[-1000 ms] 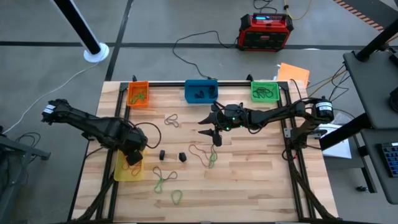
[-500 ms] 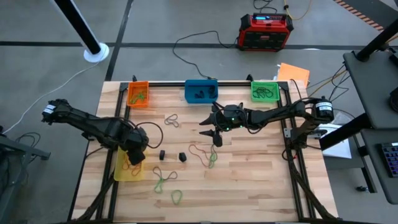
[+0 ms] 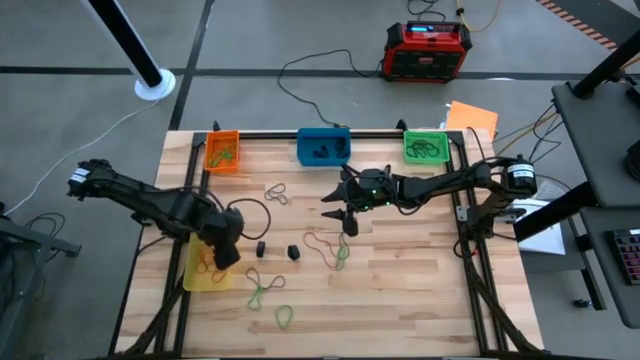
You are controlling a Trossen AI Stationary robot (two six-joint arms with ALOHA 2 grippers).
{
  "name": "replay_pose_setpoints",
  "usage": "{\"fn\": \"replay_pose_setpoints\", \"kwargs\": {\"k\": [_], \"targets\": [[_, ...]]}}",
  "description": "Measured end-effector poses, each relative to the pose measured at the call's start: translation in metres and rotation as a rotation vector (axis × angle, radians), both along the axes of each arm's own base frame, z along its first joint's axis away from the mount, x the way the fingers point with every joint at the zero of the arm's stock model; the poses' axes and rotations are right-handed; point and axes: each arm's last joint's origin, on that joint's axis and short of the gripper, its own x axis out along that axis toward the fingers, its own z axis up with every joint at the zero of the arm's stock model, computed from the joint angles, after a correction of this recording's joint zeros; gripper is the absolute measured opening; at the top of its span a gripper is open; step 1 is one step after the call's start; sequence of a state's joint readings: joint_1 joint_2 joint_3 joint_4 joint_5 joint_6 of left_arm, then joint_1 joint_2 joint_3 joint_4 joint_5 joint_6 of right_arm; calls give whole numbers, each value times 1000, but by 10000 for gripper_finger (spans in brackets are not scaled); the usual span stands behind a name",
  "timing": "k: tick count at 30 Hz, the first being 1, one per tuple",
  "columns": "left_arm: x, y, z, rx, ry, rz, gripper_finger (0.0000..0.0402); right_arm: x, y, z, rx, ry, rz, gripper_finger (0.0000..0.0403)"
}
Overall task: Sort rubber bands into baskets
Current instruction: Put the left black rubber band into the blue bin
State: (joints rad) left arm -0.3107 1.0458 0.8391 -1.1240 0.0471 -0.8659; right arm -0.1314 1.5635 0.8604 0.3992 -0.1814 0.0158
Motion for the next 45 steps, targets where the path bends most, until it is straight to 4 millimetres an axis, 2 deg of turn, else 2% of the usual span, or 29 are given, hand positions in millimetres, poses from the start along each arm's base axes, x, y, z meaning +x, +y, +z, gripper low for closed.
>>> {"fn": "replay_pose_setpoints", "kwargs": {"k": [5,8,17,22,32,45], "targets": [[24,-2,3,97,-232,4,146,0,0,0,0,0,0,199],[39,-3,-1,118,-285,63,146,-1,0,0,1,8,0,199],[73,-7,-46,156,-116,209,146,-14,3,10,21,81,-1,199],[80,-9,-64,170,-39,265,146,-15,8,14,20,73,18,199],[86,-12,-88,168,74,313,146,-15,12,13,20,81,30,199],[87,-13,-93,195,180,298,145,-15,12,13,19,91,31,199]]}}
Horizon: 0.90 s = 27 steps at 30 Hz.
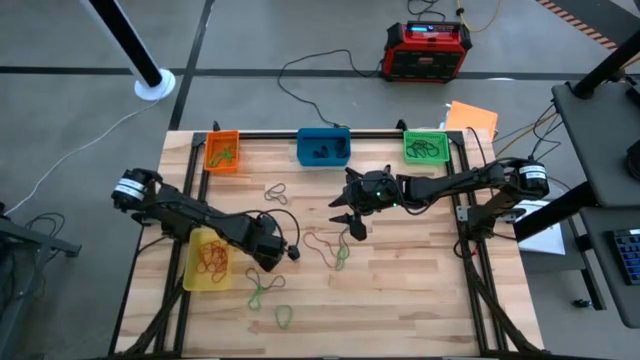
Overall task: Sort rubber bands into baskets
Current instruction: Put the left black rubber band into the blue bin
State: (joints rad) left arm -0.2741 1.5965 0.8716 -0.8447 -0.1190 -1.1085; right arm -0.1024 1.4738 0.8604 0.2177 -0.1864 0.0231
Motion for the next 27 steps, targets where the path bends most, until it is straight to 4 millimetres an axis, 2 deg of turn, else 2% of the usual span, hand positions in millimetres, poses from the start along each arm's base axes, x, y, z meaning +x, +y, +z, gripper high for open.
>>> {"fn": "replay_pose_setpoints", "kwargs": {"k": [5,10,17,21,27], "targets": [[0,0,0,-5,-1,-10,108,0,0,0,0,4,0,199],[0,0,-1,-4,4,-20,17,0,0,0,-1,4,1,199],[0,0,2,15,2,-82,1,0,0,-1,-7,5,3,199],[10,-1,20,64,-74,-194,0,0,0,-1,-13,4,7,199],[28,1,67,246,-327,-436,0,1,4,1,-68,-28,41,199]]}}
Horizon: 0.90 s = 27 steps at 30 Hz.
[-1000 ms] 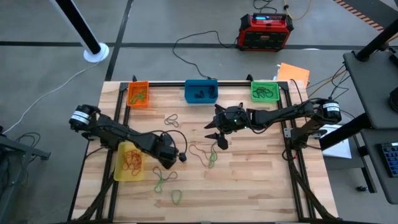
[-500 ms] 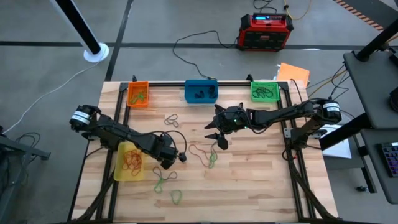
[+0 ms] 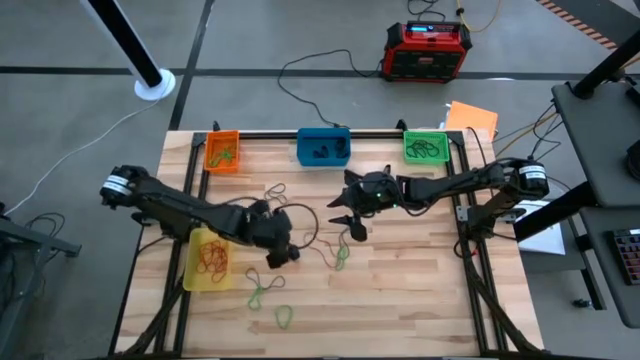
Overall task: Sort rubber bands into baskets
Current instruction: Put the left black rubber band into the blue bin
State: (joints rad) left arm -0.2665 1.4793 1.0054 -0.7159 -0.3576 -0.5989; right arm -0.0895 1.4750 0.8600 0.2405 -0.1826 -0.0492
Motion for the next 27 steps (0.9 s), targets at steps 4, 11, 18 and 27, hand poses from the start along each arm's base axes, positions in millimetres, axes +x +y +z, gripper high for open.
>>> {"fn": "replay_pose_setpoints", "kwargs": {"k": [4,11,18,27], "targets": [[9,7,28,45,-233,-177,0,3,9,6,-77,-74,59,199],[18,29,52,114,-408,-283,0,7,28,15,-240,-182,78,199],[22,51,50,247,-374,-199,0,8,23,19,-190,-199,-207,199],[20,60,53,492,-312,-92,0,7,-2,18,171,-208,-427,199]]}}
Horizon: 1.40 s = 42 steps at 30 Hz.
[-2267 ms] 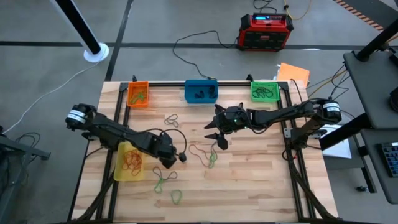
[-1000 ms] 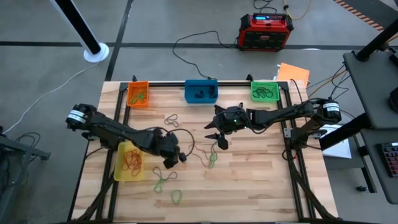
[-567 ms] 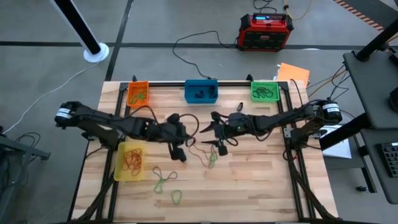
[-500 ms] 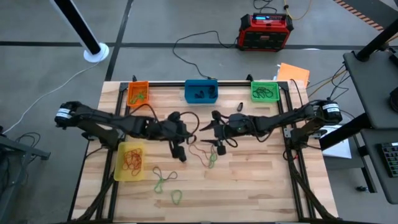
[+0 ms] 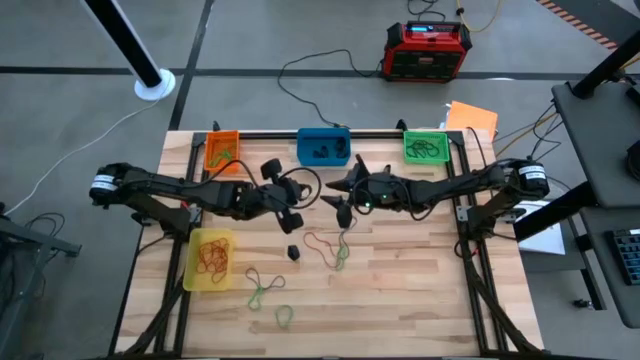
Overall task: Sort rubber bands into baskets
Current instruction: Put the left black rubber band into the blue bin
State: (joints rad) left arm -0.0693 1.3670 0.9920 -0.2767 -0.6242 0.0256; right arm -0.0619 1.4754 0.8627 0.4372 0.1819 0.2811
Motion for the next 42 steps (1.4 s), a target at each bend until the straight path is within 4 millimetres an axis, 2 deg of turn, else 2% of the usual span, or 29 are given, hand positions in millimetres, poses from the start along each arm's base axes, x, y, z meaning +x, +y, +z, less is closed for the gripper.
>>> {"fn": "replay_pose_setpoints", "kwargs": {"k": [15,21,36,42], "targets": [[5,0,7,26,-69,-16,0,5,-8,7,54,-133,-6,199],[7,4,10,25,-107,-4,0,9,-8,3,62,-154,11,199],[9,4,14,19,-157,-2,0,23,-12,-4,-40,-159,22,198],[8,4,13,19,-143,-2,0,26,-13,-3,-85,-155,29,164]]}}
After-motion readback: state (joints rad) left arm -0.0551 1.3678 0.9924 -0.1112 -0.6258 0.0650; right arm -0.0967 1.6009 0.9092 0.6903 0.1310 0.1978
